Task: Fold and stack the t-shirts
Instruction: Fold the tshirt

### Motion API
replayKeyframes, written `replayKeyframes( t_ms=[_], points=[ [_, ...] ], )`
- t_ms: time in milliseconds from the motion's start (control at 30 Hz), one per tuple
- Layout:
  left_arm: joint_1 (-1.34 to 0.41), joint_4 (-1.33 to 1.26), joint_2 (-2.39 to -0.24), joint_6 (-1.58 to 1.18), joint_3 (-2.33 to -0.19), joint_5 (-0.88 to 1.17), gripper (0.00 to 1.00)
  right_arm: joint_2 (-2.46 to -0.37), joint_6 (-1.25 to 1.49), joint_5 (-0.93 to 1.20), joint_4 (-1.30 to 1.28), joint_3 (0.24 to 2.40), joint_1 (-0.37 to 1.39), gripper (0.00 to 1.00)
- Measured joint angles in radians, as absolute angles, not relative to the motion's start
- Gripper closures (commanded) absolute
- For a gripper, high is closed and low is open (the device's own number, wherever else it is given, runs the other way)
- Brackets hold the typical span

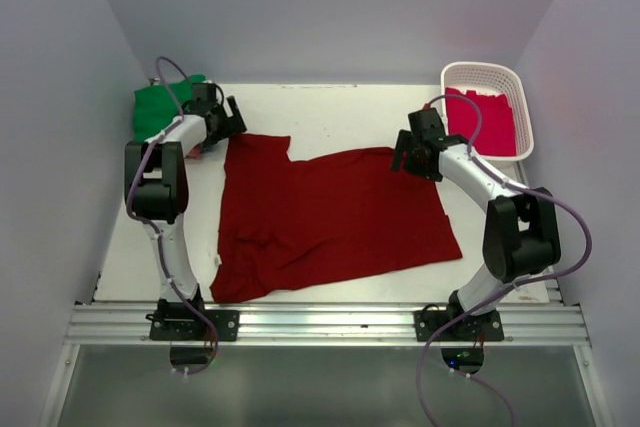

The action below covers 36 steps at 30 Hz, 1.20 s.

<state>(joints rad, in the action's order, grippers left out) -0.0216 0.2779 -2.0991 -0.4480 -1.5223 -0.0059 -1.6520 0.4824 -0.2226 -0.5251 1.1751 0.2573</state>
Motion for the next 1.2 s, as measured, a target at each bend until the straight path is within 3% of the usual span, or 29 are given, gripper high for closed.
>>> replayKeyframes(
  t_ms=[300,433,533,567,633,667,700,733,800,867,933,967,1000,1200],
  points=[
    [-0.014,0.25,-2.187,-0.434,-1.603,0.076,0.12,-1.644,0.478,-0.216,-0.507,1.166,0.257,0.21],
    [-0.014,0.236,-2.194,-0.428,-1.603,0.101,0.27,-1.644,0.478,-0.217,-0.507,1.166,0.257,0.24],
    [-0.014,0.234,-2.2,-0.426,-1.606,0.112,0.49,-1.644,0.477,-0.218,-0.507,1.166,0.257,0.33],
    [-0.014,0.234,-2.204,-0.425,-1.608,0.116,0.62,-1.644,0.477,-0.218,-0.507,1.166,0.257,0.44],
    [-0.014,0.234,-2.212,-0.426,-1.611,0.119,0.73,-1.644,0.476,-0.218,-0.507,1.166,0.257,0.67],
    [-0.014,0.234,-2.215,-0.425,-1.611,0.12,0.82,-1.645,0.475,-0.219,-0.507,1.166,0.257,0.88],
    [-0.014,0.236,-2.216,-0.424,-1.611,0.121,0.86,-1.645,0.472,-0.223,-0.507,1.166,0.257,0.98],
    [-0.014,0.237,-2.216,-0.425,-1.611,0.12,0.9,-1.645,0.476,-0.23,-0.506,1.166,0.257,1.0],
    [-0.014,0.242,-2.217,-0.424,-1.611,0.119,0.99,-1.649,0.485,-0.256,-0.506,1.166,0.257,1.0],
    [-0.014,0.246,-2.217,-0.422,-1.613,0.119,1.0,-1.658,0.488,-0.29,-0.506,1.167,0.257,0.98],
    [-0.014,0.249,-2.217,-0.421,-1.614,0.119,1.0,-1.678,0.497,-0.332,-0.509,1.176,0.257,0.79],
    [-0.014,0.249,-2.217,-0.421,-1.615,0.119,1.0,-1.691,0.501,-0.353,-0.509,1.185,0.257,0.57],
    [-0.014,0.25,-2.217,-0.421,-1.615,0.119,1.0,-1.707,0.511,-0.369,-0.51,1.198,0.257,0.52],
    [-0.014,0.285,-2.216,-0.407,-1.66,0.123,1.0,-1.816,0.518,-0.429,-0.509,1.312,0.25,0.48]
  ],
)
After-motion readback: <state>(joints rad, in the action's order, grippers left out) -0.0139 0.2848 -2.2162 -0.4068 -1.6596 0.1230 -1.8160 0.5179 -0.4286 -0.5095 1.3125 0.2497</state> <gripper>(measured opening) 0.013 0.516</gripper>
